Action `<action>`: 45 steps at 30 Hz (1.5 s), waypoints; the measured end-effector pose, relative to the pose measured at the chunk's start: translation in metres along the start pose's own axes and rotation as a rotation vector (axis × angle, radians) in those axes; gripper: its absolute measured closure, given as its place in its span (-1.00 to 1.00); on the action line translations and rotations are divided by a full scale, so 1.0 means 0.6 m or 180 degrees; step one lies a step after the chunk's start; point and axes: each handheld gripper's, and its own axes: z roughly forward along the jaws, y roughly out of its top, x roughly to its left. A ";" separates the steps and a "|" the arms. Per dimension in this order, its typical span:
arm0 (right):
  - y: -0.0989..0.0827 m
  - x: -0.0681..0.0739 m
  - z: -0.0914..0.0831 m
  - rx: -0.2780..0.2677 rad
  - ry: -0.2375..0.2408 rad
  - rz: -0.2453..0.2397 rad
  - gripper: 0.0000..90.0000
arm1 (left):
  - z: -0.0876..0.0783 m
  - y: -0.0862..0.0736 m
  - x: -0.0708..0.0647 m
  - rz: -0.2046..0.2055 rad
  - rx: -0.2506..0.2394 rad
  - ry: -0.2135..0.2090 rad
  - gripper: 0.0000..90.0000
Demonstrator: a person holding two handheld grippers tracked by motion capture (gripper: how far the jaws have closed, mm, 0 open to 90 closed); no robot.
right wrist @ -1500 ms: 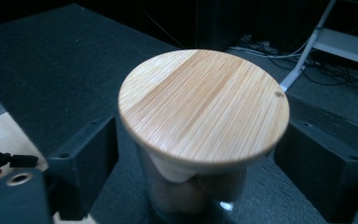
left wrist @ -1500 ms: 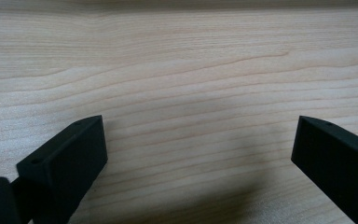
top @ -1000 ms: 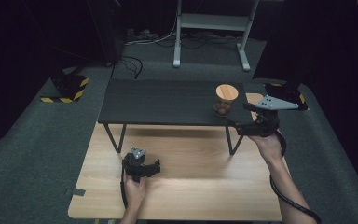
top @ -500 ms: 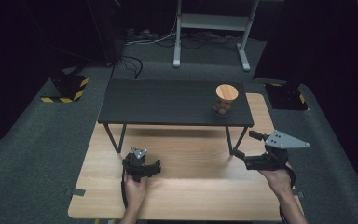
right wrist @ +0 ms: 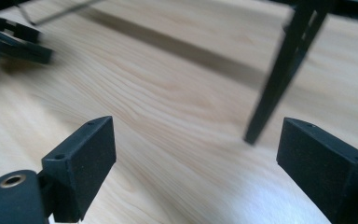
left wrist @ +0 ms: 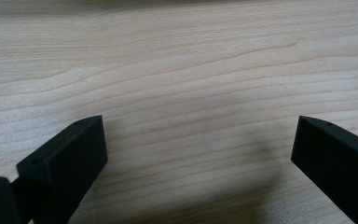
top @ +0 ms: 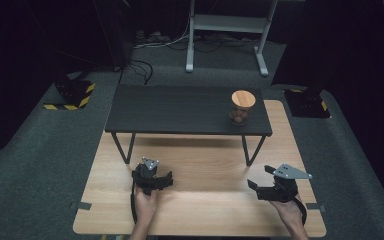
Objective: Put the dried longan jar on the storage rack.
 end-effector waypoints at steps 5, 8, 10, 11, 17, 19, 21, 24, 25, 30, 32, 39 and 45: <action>-0.027 -0.004 0.028 0.0161 -0.0228 0.0184 -0.75 | 0.001 0.001 -0.003 0.0032 0.0016 0.0026 -0.92; -0.046 -0.005 0.041 0.0190 -0.0395 0.0363 -0.76 | 0.001 0.002 -0.005 0.0050 0.0023 0.0042 -0.93; -0.055 -0.006 0.046 0.0189 -0.0494 0.0441 -0.76 | 0.001 0.003 -0.006 0.0056 0.0028 0.0047 -0.93; -0.057 -0.005 0.048 0.0194 -0.0525 0.0456 -0.77 | 0.002 0.003 -0.007 0.0062 0.0028 0.0052 -0.93; -0.063 -0.005 0.056 0.0270 -0.0694 0.0572 -0.77 | 0.003 0.006 -0.015 0.0131 0.0069 0.0108 -0.93; -0.064 -0.003 0.056 0.0249 -0.0742 0.0567 -0.77 | 0.003 0.006 -0.015 0.0133 0.0073 0.0109 -0.93; -0.062 -0.003 0.058 0.0267 -0.0765 0.0589 -0.77 | 0.003 0.006 -0.016 0.0144 0.0071 0.0111 -0.93; -0.058 -0.001 0.061 0.0313 -0.0817 0.0607 -0.77 | 0.003 0.005 -0.015 0.0137 0.0066 0.0106 -0.93; -0.056 0.000 0.063 0.0332 -0.0828 0.0619 -0.77 | 0.002 0.006 -0.015 0.0136 0.0073 0.0105 -0.93; -0.055 -0.006 0.063 0.0344 -0.0802 0.0672 -0.76 | 0.002 0.006 -0.015 0.0134 0.0071 0.0104 -0.93; -0.055 -0.010 0.062 0.0341 -0.0793 0.0715 -0.75 | 0.003 0.007 -0.016 0.0146 0.0078 0.0111 -0.93; -0.056 -0.019 0.061 0.0343 -0.0753 0.0815 -0.72 | 0.003 0.006 -0.017 0.0160 0.0078 0.0122 -0.93; -0.058 -0.025 0.059 0.0327 -0.0735 0.0889 -0.72 | 0.003 0.006 -0.017 0.0154 0.0076 0.0122 -0.93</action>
